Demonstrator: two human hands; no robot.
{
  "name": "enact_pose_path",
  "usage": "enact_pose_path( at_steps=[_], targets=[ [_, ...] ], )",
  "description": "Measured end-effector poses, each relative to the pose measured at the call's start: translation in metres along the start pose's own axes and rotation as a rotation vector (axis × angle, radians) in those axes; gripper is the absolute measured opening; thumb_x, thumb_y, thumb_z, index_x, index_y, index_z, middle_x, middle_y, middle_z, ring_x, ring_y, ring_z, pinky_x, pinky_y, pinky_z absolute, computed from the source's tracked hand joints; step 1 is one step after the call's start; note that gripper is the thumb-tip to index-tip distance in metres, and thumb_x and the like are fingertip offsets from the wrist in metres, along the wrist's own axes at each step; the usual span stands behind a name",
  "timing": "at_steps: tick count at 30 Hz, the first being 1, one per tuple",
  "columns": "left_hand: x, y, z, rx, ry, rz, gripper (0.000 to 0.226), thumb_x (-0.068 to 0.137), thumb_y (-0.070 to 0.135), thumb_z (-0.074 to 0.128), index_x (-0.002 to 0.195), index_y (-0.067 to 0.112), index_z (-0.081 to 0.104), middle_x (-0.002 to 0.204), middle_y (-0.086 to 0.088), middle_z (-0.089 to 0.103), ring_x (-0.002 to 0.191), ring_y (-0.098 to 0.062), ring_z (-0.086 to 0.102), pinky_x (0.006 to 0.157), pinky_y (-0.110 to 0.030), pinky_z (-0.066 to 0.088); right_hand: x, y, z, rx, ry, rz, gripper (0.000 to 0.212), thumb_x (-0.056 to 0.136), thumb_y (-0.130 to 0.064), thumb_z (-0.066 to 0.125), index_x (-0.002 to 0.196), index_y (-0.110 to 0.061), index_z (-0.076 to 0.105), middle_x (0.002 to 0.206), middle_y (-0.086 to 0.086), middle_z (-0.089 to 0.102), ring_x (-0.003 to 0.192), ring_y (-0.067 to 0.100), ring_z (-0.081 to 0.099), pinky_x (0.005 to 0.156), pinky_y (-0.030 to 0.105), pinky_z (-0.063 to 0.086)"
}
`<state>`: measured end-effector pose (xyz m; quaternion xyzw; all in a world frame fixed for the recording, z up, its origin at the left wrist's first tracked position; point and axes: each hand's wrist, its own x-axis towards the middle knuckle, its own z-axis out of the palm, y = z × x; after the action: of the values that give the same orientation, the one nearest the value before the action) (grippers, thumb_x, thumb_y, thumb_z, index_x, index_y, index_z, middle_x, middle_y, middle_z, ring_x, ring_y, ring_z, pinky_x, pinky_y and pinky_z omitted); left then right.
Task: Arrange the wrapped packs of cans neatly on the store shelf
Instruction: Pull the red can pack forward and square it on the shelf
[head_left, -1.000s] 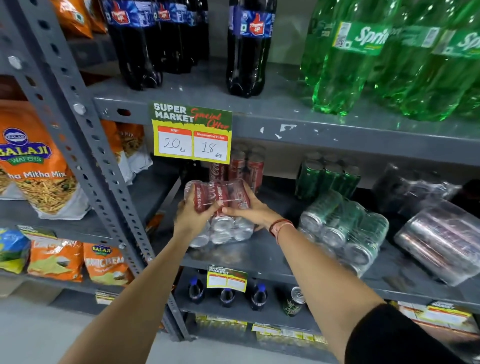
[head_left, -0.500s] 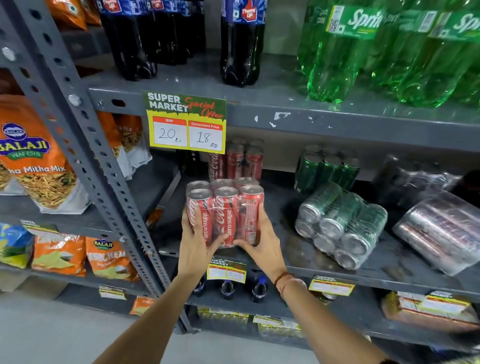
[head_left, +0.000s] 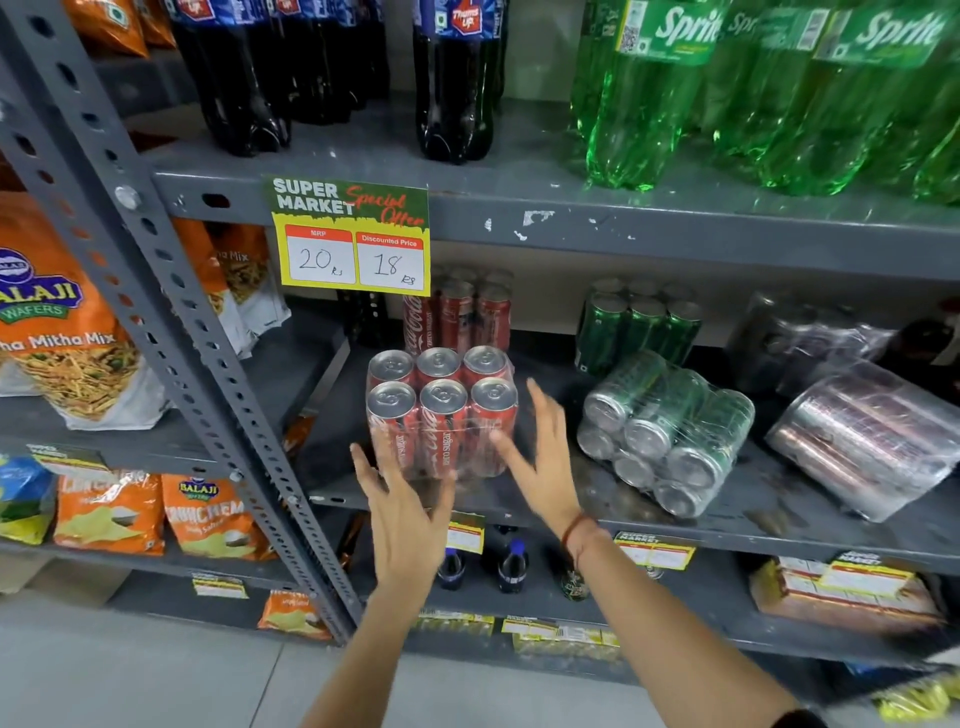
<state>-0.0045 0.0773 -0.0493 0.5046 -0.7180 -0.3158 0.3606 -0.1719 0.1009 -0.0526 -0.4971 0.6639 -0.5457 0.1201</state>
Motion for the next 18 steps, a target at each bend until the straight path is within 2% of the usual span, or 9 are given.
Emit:
enact_pose_path(
  at_steps=[2, 5, 7, 9, 11, 13, 15, 18],
  targets=[
    [-0.004, 0.023, 0.008, -0.077, 0.026, -0.015, 0.108, 0.073, 0.062, 0.059, 0.141, 0.043, -0.023, 0.158, -0.009, -0.013, 0.133, -0.046, 0.034, 0.094, -0.056, 0.042, 0.034, -0.014, -0.001, 0.066, -0.094, 0.079, 0.081, 0.078, -0.066, 0.054, 0.146, -0.044, 0.015, 0.147, -0.004, 0.027, 0.132, -0.002, 0.025, 0.107, 0.019, 0.022],
    [0.005, 0.053, 0.025, -0.098, 0.008, -0.056, 0.123, 0.068, 0.056, 0.072, 0.142, 0.037, -0.024, 0.156, -0.01, -0.024, 0.135, -0.046, 0.03, 0.094, -0.054, 0.044, 0.083, -0.03, 0.002, 0.035, -0.325, 0.166, 0.086, 0.073, -0.072, 0.054, 0.146, -0.04, 0.021, 0.155, 0.001, 0.023, 0.138, 0.013, 0.025, 0.108, 0.029, 0.021],
    [0.01, 0.064, 0.038, -0.095, 0.007, -0.105, 0.131, 0.064, 0.048, 0.08, 0.144, 0.03, -0.022, 0.151, -0.017, -0.033, 0.137, -0.048, 0.025, 0.099, -0.051, 0.043, 0.104, -0.032, 0.004, -0.038, -0.443, 0.183, 0.078, 0.076, -0.067, 0.056, 0.144, -0.037, 0.031, 0.155, 0.003, 0.024, 0.141, 0.021, 0.027, 0.111, 0.035, 0.021],
    [0.014, 0.069, 0.049, -0.099, 0.013, -0.136, 0.138, 0.059, 0.045, 0.084, 0.145, 0.023, -0.021, 0.146, -0.021, -0.04, 0.142, -0.046, 0.008, 0.108, -0.047, 0.032, 0.113, -0.029, 0.002, -0.114, -0.491, 0.183, 0.066, 0.082, -0.058, 0.058, 0.14, -0.031, 0.042, 0.152, 0.005, 0.029, 0.139, 0.025, 0.031, 0.112, 0.038, 0.023],
    [0.019, 0.07, 0.058, -0.083, 0.008, -0.157, 0.143, 0.054, 0.045, 0.086, 0.145, 0.018, -0.021, 0.144, -0.024, -0.041, 0.142, -0.045, -0.011, 0.113, -0.048, 0.018, 0.112, -0.026, -0.001, -0.128, -0.469, 0.192, 0.055, 0.086, -0.052, 0.057, 0.135, -0.027, 0.05, 0.147, 0.006, 0.036, 0.136, 0.025, 0.036, 0.11, 0.033, 0.024],
    [0.029, 0.065, 0.059, -0.057, 0.011, -0.169, 0.147, 0.05, 0.046, 0.087, 0.145, 0.016, -0.021, 0.147, -0.026, -0.036, 0.141, -0.045, -0.015, 0.113, -0.053, 0.014, 0.105, -0.025, -0.005, -0.12, -0.411, 0.185, 0.047, 0.089, -0.046, 0.056, 0.131, -0.025, 0.055, 0.139, 0.006, 0.045, 0.131, 0.025, 0.043, 0.105, 0.026, 0.025],
    [0.041, 0.054, 0.052, -0.046, -0.002, -0.152, 0.149, 0.047, 0.048, 0.088, 0.146, 0.016, -0.019, 0.152, -0.024, -0.026, 0.143, -0.043, -0.008, 0.112, -0.055, 0.018, 0.094, -0.024, -0.007, -0.152, -0.341, 0.154, 0.042, 0.092, -0.041, 0.054, 0.13, -0.024, 0.056, 0.131, 0.008, 0.05, 0.125, 0.024, 0.048, 0.105, 0.025, 0.029],
    [0.062, 0.032, 0.03, 0.001, -0.085, -0.034, 0.143, 0.049, 0.05, 0.086, 0.147, 0.02, -0.013, 0.158, -0.017, -0.004, 0.142, -0.041, 0.017, 0.107, -0.055, 0.032, 0.07, -0.024, -0.008, -0.166, -0.2, 0.142, 0.042, 0.095, -0.031, 0.052, 0.133, -0.016, 0.053, 0.119, 0.009, 0.048, 0.113, 0.023, 0.053, 0.102, 0.021, 0.033]
  ],
)
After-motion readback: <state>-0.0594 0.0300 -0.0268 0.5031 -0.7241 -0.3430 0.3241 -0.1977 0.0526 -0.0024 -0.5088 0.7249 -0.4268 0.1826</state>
